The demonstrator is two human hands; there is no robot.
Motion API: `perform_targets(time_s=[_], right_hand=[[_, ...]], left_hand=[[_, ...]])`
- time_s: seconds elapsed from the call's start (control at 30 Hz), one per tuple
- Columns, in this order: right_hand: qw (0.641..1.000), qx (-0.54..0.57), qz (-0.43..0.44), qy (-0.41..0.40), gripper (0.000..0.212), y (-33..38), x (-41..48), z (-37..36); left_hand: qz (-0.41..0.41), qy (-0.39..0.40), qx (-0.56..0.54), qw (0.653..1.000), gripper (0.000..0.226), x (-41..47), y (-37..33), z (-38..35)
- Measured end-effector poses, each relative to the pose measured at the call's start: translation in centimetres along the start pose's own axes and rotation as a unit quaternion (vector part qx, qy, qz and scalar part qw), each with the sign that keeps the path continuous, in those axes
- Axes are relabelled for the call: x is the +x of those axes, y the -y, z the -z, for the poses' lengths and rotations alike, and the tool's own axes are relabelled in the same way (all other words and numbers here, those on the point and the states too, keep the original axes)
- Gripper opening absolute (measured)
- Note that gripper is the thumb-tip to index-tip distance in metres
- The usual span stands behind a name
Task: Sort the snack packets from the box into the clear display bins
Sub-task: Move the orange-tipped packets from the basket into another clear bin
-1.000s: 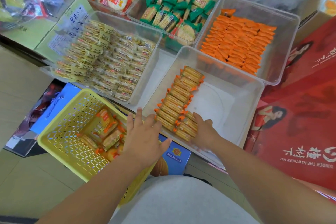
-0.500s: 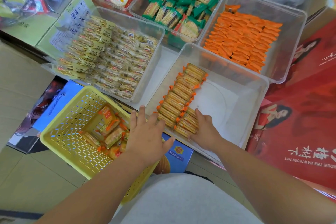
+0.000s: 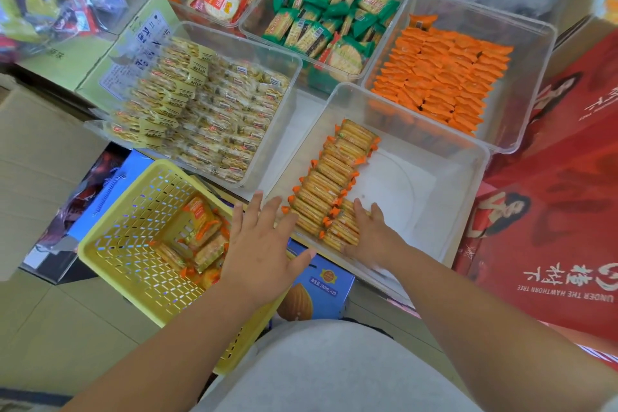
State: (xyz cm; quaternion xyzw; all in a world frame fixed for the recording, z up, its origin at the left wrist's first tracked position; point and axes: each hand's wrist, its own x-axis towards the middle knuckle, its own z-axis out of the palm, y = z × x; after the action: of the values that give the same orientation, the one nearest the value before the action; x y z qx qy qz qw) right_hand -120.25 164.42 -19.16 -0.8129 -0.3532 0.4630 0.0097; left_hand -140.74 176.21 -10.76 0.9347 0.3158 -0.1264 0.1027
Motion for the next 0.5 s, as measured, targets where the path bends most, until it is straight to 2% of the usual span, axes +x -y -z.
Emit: perform_targets(time_s=[0.2, 0.3, 0.37, 0.43, 0.5], right_hand=[[0.998, -0.029, -0.055, 0.023, 0.113, 0.5, -0.8, 1.5], [0.997, -0.029, -0.074, -0.009, 0.109, 1.2, -1.7, 1.9], [0.994, -0.046, -0.073, -0.070, 0.104, 1.9, -2.6, 2.0], [0.988, -0.038, -0.053, -0.143, 0.095, 3.2, -3.9, 2.0], [0.980, 0.013, 0.002, -0.199, 0.084, 5.1, -5.4, 1.6]], left_hand=[[0.044, -0.162, -0.082, 0.982, 0.060, -3.1, 2.6, 1.4], [0.087, -0.189, -0.103, 0.973, 0.061, -4.5, 5.7, 1.6], [0.126, -0.153, -0.106, 0.974, 0.061, -5.0, 8.1, 1.5], [0.161, -0.068, -0.110, 0.978, 0.063, -5.1, 10.9, 1.2], [0.155, 0.027, -0.096, 0.983, 0.070, -4.7, 13.8, 1.0]])
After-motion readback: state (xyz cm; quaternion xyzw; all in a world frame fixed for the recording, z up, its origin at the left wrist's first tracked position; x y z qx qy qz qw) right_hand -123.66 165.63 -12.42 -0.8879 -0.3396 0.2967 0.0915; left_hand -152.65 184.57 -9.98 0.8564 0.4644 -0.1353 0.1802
